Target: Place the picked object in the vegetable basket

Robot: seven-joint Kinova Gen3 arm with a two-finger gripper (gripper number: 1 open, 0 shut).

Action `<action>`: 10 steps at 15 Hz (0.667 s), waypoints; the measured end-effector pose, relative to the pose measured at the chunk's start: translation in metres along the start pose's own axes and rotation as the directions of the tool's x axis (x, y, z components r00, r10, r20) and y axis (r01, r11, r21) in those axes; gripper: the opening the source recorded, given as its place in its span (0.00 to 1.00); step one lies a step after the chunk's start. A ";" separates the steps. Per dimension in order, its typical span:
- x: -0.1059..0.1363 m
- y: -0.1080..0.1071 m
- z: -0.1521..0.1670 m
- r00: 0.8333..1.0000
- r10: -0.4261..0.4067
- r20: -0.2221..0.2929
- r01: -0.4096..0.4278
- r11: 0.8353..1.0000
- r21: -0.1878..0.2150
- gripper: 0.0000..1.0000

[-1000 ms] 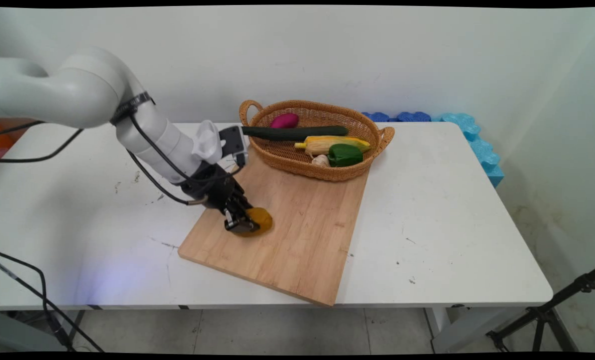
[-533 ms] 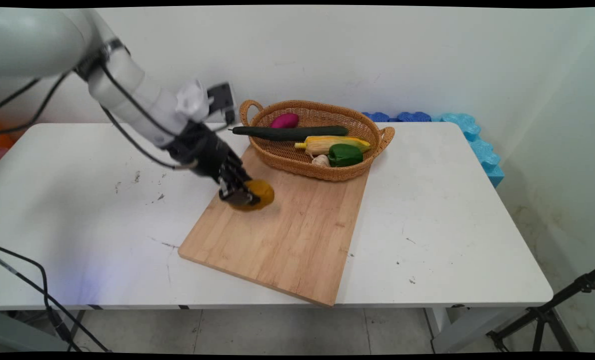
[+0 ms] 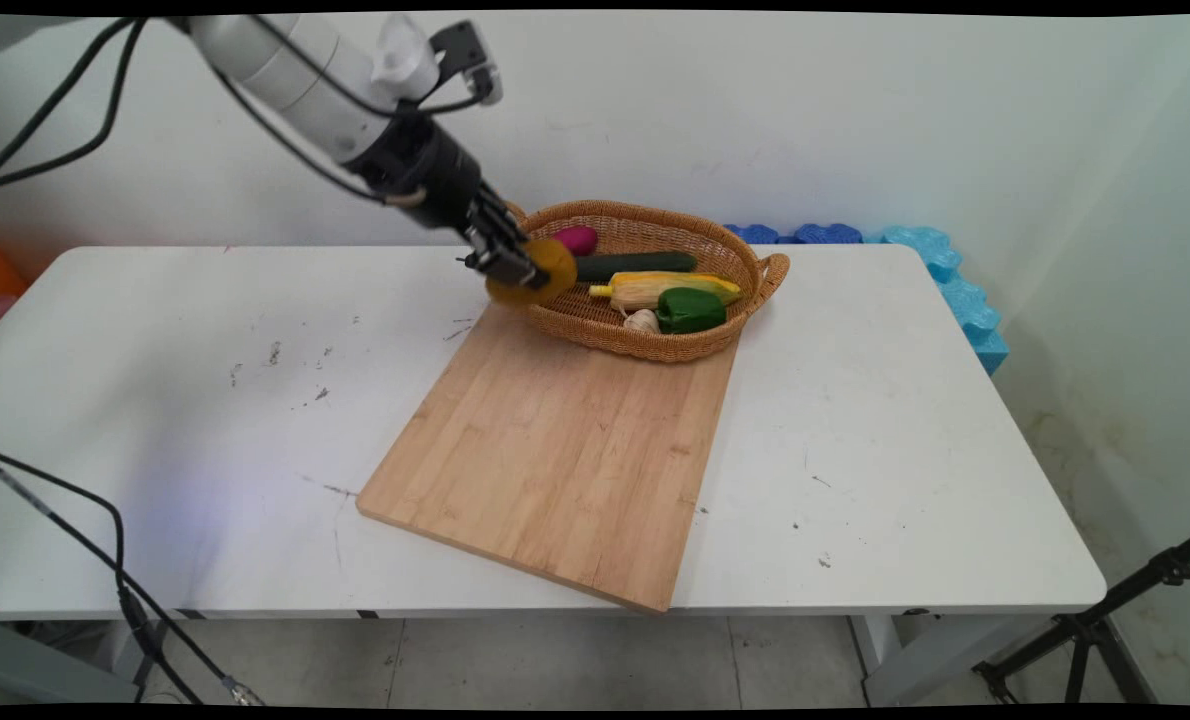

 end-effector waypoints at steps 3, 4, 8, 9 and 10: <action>0.015 -0.023 0.014 1.000 -0.024 -0.005 0.024 0.999 0.040 0.00; 0.018 -0.029 0.023 0.999 -0.034 -0.003 0.034 0.998 0.049 0.00; 0.027 -0.045 0.060 0.998 -0.061 0.011 0.060 0.996 0.065 0.00; 0.028 -0.048 0.071 0.998 -0.067 0.014 0.066 0.996 0.068 0.00; 0.031 -0.055 0.089 0.997 -0.075 0.019 0.074 0.995 0.073 0.00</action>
